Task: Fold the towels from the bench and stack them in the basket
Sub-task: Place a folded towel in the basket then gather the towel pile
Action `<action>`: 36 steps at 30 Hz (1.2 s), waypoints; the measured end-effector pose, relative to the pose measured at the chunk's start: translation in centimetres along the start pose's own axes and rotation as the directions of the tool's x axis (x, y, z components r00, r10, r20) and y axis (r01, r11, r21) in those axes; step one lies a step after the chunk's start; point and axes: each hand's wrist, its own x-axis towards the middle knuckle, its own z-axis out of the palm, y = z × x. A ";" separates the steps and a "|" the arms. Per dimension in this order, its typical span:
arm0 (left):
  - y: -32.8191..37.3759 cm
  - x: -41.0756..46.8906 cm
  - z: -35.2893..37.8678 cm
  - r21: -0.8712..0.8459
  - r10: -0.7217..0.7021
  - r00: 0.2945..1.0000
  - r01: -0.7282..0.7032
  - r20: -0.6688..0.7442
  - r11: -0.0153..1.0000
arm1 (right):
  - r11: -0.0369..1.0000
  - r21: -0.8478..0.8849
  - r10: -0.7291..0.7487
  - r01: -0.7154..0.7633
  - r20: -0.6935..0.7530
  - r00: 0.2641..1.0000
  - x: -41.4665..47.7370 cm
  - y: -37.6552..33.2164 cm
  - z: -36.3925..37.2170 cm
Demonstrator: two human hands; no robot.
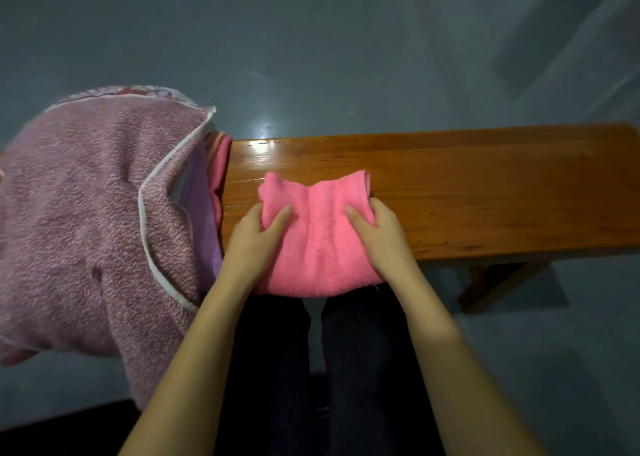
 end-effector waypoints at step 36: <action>20.4 -37.8 29.5 -0.459 0.672 0.240 -0.570 0.701 0.682 | 0.959 0.273 0.269 0.070 -0.961 0.066 -43.9 15.8 -31.4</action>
